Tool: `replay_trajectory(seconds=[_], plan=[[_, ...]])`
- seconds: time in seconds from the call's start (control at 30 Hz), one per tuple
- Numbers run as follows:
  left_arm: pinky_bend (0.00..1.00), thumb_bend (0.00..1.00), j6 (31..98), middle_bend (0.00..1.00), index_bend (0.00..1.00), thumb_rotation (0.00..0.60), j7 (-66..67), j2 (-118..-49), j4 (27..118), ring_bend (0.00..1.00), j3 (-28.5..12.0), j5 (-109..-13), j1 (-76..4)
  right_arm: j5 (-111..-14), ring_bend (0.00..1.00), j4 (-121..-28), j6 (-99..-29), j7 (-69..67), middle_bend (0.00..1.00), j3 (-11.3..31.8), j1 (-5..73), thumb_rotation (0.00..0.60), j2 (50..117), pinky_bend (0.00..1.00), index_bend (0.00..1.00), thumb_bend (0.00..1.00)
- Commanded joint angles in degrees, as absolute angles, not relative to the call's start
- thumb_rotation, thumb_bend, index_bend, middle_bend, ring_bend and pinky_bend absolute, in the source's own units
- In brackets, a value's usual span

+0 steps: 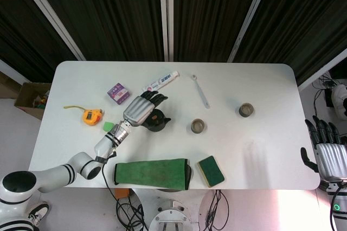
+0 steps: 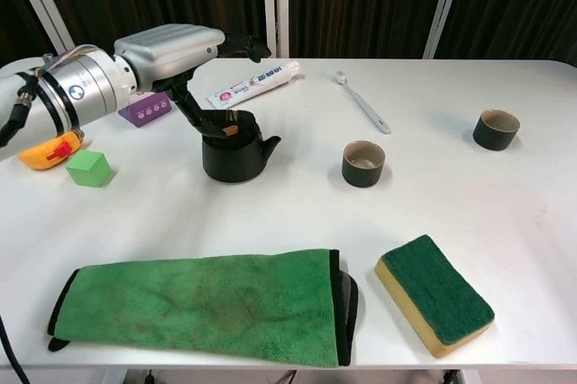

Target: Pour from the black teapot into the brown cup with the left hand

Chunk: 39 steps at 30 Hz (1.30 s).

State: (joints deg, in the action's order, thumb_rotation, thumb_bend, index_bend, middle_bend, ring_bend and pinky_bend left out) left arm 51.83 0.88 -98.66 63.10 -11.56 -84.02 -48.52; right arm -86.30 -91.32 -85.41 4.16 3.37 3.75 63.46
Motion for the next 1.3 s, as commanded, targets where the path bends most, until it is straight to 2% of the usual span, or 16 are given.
replay_trajectory(seconds=[0.03, 0.23, 0.83, 0.93, 1.0, 1.1, 1.13, 1.2, 1.3], plan=[[0.17, 0.03, 48.4, 0.15, 0.12, 0.600, 1.1, -97.3, 63.0, 0.10, -12.4, -82.4, -50.6, -86.1, 0.00, -91.4, -85.1, 4.4, 0.00, 3.4, 3.9, 0.600, 63.6, 0.00, 0.00, 0.45], [0.17, 0.03, 39.6, 0.15, 0.12, 0.599, 1.2, -94.2, 63.0, 0.10, -13.6, -77.6, -54.3, -85.4, 0.00, -91.7, -85.1, 5.4, 0.00, 3.6, 3.8, 0.600, 63.7, 0.00, 0.00, 0.45], [0.17, 0.03, 31.3, 0.15, 0.12, 0.593, -4.4, -88.7, 67.1, 0.11, -13.0, -73.8, -58.0, -83.9, 0.00, -91.8, -83.0, 6.6, 0.00, 4.0, 4.8, 0.600, 64.4, 0.00, 0.00, 0.45], [0.20, 0.03, 29.7, 0.17, 0.13, 0.513, -7.2, -86.7, 69.9, 0.12, -12.7, -74.3, -58.3, -83.8, 0.00, -91.7, -83.0, 6.5, 0.00, 4.0, 4.8, 0.600, 64.4, 0.00, 0.00, 0.45], [0.23, 0.03, 30.0, 0.20, 0.17, 0.431, -8.6, -86.0, 71.1, 0.14, -12.6, -75.1, -58.3, -84.0, 0.00, -91.5, -83.1, 6.3, 0.00, 4.0, 4.8, 0.600, 64.5, 0.00, 0.00, 0.45], [0.25, 0.00, 30.2, 0.27, 0.23, 0.231, -9.6, -85.7, 71.8, 0.18, -12.8, -75.3, -58.7, -84.2, 0.00, -91.5, -83.1, 6.1, 0.00, 3.9, 4.9, 0.600, 64.6, 0.00, 0.00, 0.45], [0.25, 0.00, 29.7, 0.28, 0.24, 0.187, -9.8, -85.6, 71.8, 0.19, -12.8, -75.0, -59.1, -84.4, 0.00, -91.5, -83.2, 6.1, 0.00, 3.9, 4.9, 0.600, 64.6, 0.00, 0.00, 0.45], [0.25, 0.00, 28.1, 0.31, 0.25, 0.136, -9.2, -85.2, 71.8, 0.22, -12.6, -74.0, -59.9, -84.7, 0.00, -91.5, -83.6, 6.0, 0.00, 3.8, 4.8, 0.600, 64.5, 0.00, 0.00, 0.45], [0.25, 0.00, 27.0, 0.35, 0.30, 0.120, -7.2, -84.9, 71.9, 0.28, -12.1, -72.2, -60.7, -84.7, 0.00, -91.3, -83.9, 5.6, 0.00, 3.9, 4.6, 0.600, 64.5, 0.00, 0.00, 0.45]])
